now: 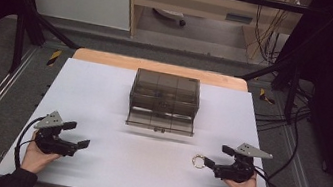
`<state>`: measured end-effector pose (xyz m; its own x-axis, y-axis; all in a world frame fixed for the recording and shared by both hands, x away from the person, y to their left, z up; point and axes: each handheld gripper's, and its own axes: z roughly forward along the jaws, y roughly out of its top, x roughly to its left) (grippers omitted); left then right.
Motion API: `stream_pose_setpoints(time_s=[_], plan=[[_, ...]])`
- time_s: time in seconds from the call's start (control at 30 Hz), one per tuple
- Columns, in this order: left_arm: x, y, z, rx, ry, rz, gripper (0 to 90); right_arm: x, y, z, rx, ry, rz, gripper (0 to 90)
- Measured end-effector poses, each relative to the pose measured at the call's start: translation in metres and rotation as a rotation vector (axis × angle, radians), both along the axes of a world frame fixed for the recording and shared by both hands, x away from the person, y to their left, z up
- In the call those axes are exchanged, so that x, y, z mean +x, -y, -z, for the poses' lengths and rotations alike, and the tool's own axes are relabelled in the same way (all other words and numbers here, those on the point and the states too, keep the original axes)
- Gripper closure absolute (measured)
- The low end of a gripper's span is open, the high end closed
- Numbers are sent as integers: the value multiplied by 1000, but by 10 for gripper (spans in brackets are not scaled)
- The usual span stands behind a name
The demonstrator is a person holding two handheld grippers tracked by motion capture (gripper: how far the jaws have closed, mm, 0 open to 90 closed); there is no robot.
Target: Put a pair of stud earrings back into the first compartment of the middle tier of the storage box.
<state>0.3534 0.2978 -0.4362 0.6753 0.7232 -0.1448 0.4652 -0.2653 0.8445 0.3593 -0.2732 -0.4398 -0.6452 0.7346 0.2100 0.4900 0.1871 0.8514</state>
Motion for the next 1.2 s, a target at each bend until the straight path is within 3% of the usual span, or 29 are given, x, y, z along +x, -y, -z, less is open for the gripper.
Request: stream_pose_setpoints(time_s=[0.4,0.67,0.97,1.2], plan=[[0,-1,0,2,-1,-1,70,8,-15,3,-77,-25,-29,206],[0,-1,1,6,-2,-1,70,17,-24,7,-131,-54,-63,407],[0,-1,1,9,0,1,71,23,-26,11,-159,-81,-93,601],[0,-1,1,9,0,-1,70,25,-27,14,-185,-94,-116,666]])
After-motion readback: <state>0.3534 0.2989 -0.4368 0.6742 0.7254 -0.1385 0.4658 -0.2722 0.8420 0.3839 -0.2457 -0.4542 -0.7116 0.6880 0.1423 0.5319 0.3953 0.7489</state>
